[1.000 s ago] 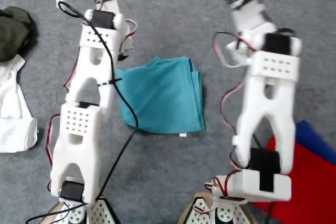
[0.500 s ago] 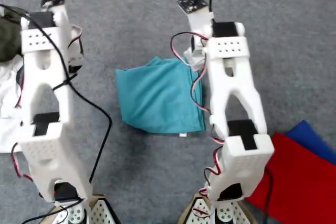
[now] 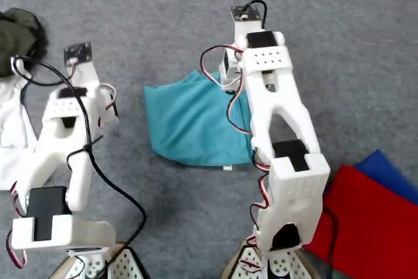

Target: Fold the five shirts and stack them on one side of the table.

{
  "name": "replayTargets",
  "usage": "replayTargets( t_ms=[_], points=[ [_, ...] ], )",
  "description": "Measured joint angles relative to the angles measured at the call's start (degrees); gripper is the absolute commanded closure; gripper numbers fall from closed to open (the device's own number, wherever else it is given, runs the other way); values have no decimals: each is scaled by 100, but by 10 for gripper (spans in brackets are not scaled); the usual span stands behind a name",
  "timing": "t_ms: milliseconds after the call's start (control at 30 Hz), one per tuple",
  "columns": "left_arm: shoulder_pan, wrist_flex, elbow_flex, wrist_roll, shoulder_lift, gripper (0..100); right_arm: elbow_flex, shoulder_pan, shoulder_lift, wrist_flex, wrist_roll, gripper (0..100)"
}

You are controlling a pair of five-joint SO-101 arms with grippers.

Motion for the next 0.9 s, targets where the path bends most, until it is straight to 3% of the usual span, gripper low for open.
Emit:
replayTargets(
  t_ms=[300,567,900],
  points=[
    [-62,-484,123,105,53,978,0,-26,79,-316,-536,750],
    [-62,-536,123,105,53,978,0,-18,466,-343,-642,956],
    [-62,-536,123,105,79,978,-167,-9,510,-545,-703,969]
  ],
)
